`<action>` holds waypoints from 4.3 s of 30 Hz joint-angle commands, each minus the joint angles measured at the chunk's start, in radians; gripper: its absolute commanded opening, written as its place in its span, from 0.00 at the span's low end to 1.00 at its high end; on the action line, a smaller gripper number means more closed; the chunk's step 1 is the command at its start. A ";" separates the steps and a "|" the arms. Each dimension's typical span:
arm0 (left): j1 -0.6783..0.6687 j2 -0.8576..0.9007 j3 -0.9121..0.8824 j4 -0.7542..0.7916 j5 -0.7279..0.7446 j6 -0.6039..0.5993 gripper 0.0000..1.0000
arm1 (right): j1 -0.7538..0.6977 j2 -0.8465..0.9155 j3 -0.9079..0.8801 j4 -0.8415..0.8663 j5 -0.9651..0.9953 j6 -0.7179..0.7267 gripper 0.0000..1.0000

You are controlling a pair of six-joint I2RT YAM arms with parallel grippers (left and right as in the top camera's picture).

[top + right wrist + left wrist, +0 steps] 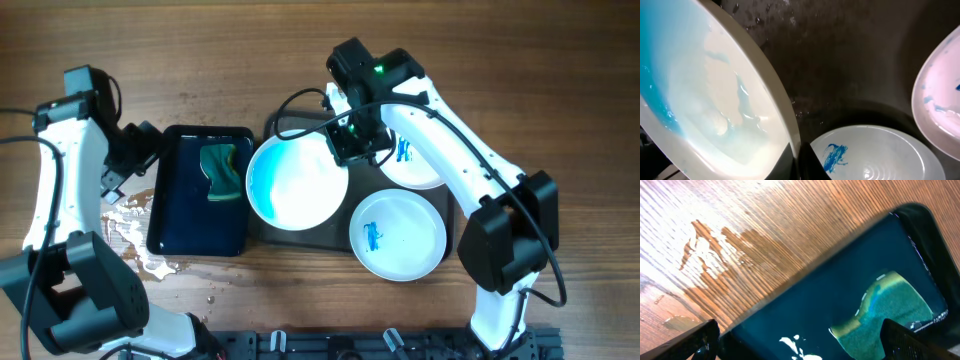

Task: Clean dirty plates on tray and stack at the side
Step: 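Lift the cleaned plate with the right gripper and carry it right, then set the plate down at the table's right side and release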

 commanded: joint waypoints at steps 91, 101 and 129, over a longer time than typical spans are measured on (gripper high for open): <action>0.053 -0.017 0.015 0.010 0.179 0.036 1.00 | 0.196 -0.070 0.176 0.306 0.451 0.381 0.05; -0.213 -0.017 0.015 0.058 0.167 0.035 1.00 | -0.549 -0.090 0.171 -0.002 0.259 0.314 0.05; -0.265 -0.017 0.015 0.039 0.143 0.043 1.00 | -1.070 0.319 0.174 -0.058 0.171 0.151 0.23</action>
